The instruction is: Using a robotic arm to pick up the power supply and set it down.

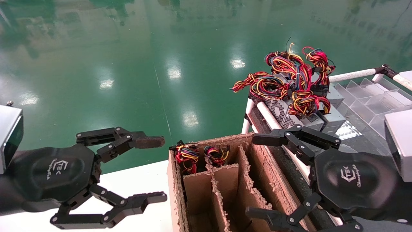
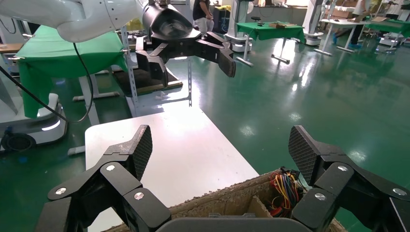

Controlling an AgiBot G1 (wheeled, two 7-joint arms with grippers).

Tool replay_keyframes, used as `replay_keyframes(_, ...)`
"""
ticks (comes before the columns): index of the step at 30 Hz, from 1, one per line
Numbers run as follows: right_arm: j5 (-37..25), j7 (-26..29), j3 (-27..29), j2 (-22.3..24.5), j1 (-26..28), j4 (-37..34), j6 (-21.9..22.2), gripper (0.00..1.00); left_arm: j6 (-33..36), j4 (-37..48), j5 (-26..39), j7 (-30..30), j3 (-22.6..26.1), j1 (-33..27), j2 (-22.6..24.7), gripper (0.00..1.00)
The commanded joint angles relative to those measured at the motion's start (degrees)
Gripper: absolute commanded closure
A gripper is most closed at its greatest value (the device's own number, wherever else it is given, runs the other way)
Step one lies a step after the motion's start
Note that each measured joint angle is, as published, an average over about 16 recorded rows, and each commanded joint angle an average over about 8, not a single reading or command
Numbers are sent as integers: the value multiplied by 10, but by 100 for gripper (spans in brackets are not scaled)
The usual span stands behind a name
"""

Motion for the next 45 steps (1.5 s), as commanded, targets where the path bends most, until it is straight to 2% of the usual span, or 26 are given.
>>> replay_keyframes(1,0,0,0,0,0,0,0,0,0,0,0,0,0,0,0,100)
replay_keyframes(30,0,0,0,0,0,0,0,0,0,0,0,0,0,0,0,100)
replay_keyframes(31,0,0,0,0,0,0,0,0,0,0,0,0,0,0,0,96)
replay_keyframes(38,0,0,0,0,0,0,0,0,0,0,0,0,0,0,0,8)
replay_keyframes(39,0,0,0,0,0,0,0,0,0,0,0,0,0,0,0,0)
replay_keyframes(45,0,0,0,0,0,0,0,0,0,0,0,0,0,0,0,0)
